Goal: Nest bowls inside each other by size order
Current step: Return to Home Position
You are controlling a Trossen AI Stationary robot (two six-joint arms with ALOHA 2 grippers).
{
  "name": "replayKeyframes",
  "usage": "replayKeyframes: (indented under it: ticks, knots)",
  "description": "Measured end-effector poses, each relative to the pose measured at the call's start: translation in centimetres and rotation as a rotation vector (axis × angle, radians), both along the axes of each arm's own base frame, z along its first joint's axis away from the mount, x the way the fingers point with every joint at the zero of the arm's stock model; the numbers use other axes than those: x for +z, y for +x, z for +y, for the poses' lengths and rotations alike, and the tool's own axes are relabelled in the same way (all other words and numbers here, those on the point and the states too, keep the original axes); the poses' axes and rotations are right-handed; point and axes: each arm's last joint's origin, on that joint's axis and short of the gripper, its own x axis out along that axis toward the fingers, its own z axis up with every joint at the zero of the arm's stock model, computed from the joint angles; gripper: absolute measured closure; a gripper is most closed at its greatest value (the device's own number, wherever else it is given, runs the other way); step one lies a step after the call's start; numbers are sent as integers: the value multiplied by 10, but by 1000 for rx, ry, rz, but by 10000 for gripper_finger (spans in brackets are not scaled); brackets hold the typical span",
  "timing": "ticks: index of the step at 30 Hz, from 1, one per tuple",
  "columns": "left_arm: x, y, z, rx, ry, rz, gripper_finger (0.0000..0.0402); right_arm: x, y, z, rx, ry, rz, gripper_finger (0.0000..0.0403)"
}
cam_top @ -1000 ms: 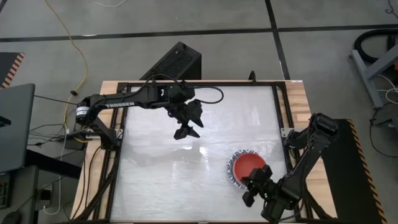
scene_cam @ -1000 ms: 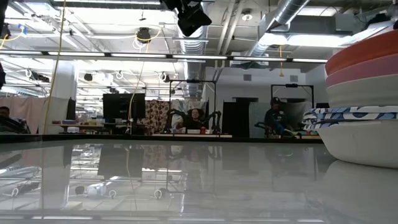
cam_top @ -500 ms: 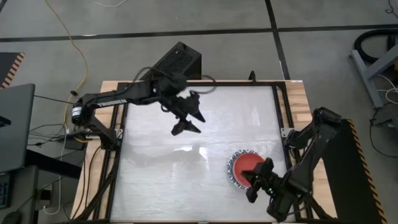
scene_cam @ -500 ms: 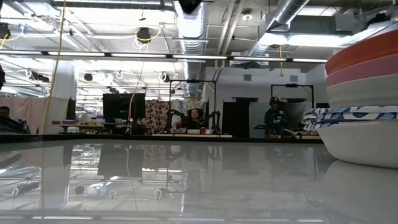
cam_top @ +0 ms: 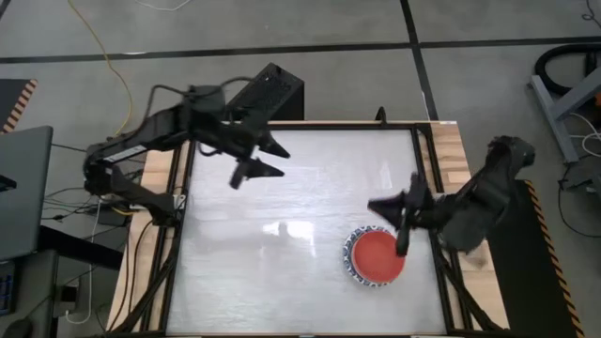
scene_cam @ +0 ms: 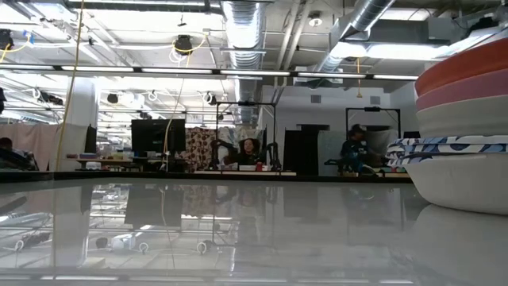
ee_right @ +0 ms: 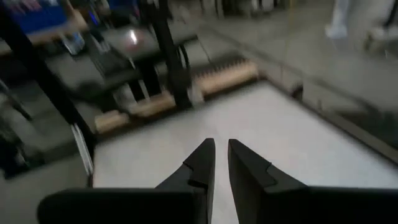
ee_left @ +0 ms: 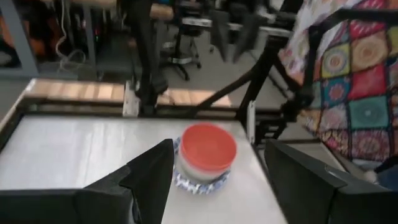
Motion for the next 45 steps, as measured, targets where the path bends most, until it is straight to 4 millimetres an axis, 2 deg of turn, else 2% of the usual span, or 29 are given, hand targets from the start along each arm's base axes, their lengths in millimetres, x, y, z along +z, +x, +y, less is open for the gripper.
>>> replayKeyframes:
  ticks: [4, 8, 10, 12, 14, 18, 22, 26, 31, 37, 41, 45]
  knots:
    - [18, -25, -8, 22, -6, -70, 161, 39, -11, -25, -13, -42, -153, 337]
    - [29, -48, -15, 49, 18, -120, 161, 60, -28, -46, -23, -78, -233, 337]
    - [33, -59, -16, 62, 49, -137, 161, 64, -38, -55, -19, -127, -232, 337]
    - [35, -69, -18, 81, 59, -137, 161, 66, -45, -60, -8, -45, -273, 337]
    - [36, -80, -19, 113, 54, -125, 161, 68, -49, -63, 23, -72, -271, 337]
    - [44, -100, -22, 132, 103, -181, 161, 73, -59, -67, 299, -217, -305, 337]
    - [52, -119, -25, 129, 143, -256, 161, 77, -65, -73, 496, -155, -382, 337]
    - [55, -129, -27, 129, 178, -308, 161, 79, -71, -79, 583, -95, -415, 337]
    - [37, -122, -25, 140, 143, -312, 161, 77, -67, -85, 529, 0, -411, 337]
    - [-6, -113, -24, 157, 35, -331, 161, 60, -57, -88, 530, 25, -390, 337]
    - [-37, -117, -22, 188, -45, -372, 161, 43, -48, -91, 476, 38, -368, 337]
    - [-60, -133, -19, 247, -103, -404, 161, 30, -47, -95, 537, 30, -431, 337]
